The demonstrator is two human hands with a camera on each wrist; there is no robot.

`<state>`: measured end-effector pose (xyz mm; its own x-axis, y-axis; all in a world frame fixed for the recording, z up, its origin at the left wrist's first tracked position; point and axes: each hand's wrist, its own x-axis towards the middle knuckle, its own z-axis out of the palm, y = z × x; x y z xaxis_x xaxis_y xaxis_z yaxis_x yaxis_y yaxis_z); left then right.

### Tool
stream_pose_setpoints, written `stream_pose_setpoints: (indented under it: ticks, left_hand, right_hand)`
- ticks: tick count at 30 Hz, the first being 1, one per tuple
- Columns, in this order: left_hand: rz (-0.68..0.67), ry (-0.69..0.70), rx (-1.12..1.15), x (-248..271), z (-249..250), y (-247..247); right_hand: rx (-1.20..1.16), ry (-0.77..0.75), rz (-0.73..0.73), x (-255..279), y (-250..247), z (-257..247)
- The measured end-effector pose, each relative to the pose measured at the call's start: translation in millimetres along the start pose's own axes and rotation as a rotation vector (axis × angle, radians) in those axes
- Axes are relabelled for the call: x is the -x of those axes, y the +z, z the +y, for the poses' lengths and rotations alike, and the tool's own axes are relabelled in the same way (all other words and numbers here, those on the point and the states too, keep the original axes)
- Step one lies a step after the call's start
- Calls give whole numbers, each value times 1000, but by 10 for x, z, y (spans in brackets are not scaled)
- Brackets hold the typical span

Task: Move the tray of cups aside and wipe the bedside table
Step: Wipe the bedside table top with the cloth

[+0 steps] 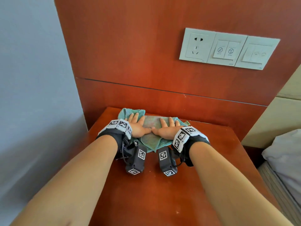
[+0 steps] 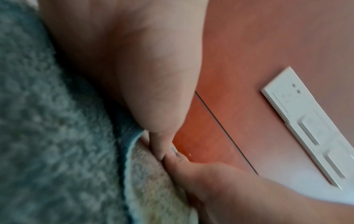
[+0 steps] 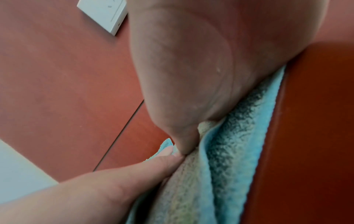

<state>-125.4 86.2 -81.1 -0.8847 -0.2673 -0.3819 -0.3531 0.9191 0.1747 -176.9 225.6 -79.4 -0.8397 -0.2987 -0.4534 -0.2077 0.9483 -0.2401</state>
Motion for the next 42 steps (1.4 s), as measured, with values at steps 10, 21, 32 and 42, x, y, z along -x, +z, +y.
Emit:
stream_pose_setpoints:
  ticks: [10,21,32,42]
  left_hand:
    - [-4,-27,-15,-75,-780,-177]
    - [64,-172,80,-365,-756,-232]
    - [30,-214,64,-306,-563,-281]
    - [10,-196,27,-284,138,-145]
  right_hand:
    - [13,-72,-3,-123,175,-706]
    - [33,-97,-2,-144,88,-853]
    - [-24,-213,-14,-78,-91,-645]
    - [3,-104,-19,-38,-237,-64]
